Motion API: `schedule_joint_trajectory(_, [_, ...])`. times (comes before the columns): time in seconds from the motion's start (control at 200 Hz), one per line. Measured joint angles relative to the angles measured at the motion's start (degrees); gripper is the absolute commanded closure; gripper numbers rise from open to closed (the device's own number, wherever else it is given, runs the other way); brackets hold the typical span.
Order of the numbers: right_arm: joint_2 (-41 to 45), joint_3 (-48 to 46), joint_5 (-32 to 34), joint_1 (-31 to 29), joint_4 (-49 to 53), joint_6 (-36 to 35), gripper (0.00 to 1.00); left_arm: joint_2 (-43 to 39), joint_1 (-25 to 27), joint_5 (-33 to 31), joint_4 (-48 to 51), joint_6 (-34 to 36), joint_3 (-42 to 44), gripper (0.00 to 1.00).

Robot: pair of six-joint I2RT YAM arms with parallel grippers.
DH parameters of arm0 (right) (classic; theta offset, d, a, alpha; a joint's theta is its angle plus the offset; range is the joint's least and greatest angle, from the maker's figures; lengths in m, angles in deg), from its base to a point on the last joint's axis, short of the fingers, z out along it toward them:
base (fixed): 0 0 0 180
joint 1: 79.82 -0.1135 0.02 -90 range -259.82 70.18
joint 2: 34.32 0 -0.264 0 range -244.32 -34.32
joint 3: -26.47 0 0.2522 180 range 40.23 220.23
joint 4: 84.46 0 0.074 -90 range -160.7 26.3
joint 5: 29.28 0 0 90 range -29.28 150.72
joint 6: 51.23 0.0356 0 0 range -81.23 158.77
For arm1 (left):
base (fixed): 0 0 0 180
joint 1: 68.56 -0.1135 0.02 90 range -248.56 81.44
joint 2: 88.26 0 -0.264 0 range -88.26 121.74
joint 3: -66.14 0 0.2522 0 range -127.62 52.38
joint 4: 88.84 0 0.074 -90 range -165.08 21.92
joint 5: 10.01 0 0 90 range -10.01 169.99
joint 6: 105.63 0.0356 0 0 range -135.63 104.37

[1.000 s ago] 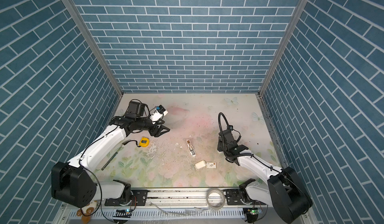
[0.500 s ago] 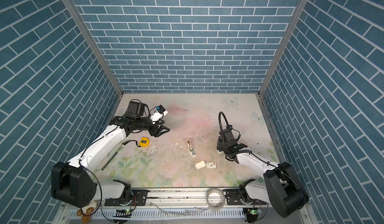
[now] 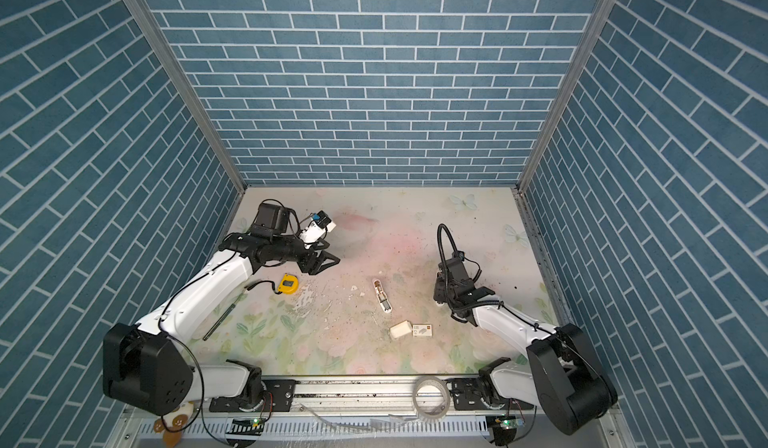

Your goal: Load the staples into the stapler

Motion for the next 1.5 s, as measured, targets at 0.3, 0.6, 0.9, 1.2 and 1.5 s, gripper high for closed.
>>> schedule_joint_trajectory(0.3, [0.0, 0.0, -0.1, 0.0, 0.3, 0.0, 0.65, 0.0, 0.0, 0.0, -0.2, 0.0, 0.0, 0.29])
schedule_joint_trajectory(0.6, [0.0, 0.0, -0.7, 0.0, 0.8, 0.0, 0.66, 0.0, 0.0, 0.0, -0.4, 0.0, 0.0, 0.28])
schedule_joint_trajectory(0.9, [0.4, -0.1, -1.6, 0.0, 1.5, 0.2, 0.67, -0.1, 0.0, 0.0, -0.4, 0.0, 0.1, 0.28])
schedule_joint_trajectory(1.2, [1.2, -0.2, -1.5, 0.0, 2.2, 0.2, 0.67, -0.5, 0.0, 0.3, -0.8, 0.0, 0.7, 0.28])
schedule_joint_trajectory(1.5, [-2.8, 3.7, -1.2, 0.1, 3.5, -0.1, 0.65, -0.7, 0.0, 0.5, -0.8, -0.4, 0.7, 0.28])
